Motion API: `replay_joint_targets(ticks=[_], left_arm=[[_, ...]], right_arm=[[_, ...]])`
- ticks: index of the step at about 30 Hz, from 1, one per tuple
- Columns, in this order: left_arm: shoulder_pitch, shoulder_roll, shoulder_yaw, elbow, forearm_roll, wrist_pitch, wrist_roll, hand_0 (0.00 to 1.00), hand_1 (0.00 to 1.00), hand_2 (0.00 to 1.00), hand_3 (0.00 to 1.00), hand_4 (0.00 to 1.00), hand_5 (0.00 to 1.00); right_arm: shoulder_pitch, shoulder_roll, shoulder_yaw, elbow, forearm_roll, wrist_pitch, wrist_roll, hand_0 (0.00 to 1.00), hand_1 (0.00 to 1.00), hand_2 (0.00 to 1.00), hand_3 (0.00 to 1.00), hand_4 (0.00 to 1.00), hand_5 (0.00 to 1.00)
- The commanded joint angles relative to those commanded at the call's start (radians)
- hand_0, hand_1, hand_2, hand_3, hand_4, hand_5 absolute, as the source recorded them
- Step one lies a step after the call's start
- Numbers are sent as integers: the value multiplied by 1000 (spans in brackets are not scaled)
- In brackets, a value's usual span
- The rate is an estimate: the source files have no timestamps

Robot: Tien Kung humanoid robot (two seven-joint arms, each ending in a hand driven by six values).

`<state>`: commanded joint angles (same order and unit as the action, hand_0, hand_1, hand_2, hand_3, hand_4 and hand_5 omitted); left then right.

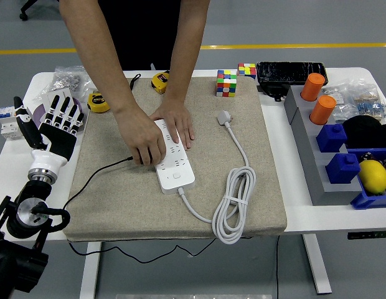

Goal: Pick up the plug,place it near the board,insert it into the board,press the button

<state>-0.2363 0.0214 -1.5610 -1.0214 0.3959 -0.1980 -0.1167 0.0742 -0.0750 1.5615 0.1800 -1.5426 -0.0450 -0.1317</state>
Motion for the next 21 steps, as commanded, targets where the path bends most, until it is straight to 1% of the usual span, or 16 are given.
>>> replay_joint_targets(ticks=[6,10,18,20,21], left_arm=[[3,1,-2,1,6,-1,2,982,970,915,938,998,998],[-1,-2,-3,1,15,-1,3,980,968,907,934,998,998],[-5,2,0,2,32,3,3,979,967,907,929,998,998],[-5,3,0,2,58,10,2,979,967,907,929,998,998],[-5,4,1,0,77,18,-1,968,955,887,907,998,998]], right_arm=[[7,0,-12,0,15,-2,4,825,721,719,761,998,991],[6,0,-5,0,8,-2,2,825,722,719,762,998,992],[3,0,4,0,1,-1,0,826,721,719,761,998,992],[3,0,3,0,2,0,1,826,721,719,761,998,992],[4,0,2,0,3,0,1,825,722,719,761,998,992]])
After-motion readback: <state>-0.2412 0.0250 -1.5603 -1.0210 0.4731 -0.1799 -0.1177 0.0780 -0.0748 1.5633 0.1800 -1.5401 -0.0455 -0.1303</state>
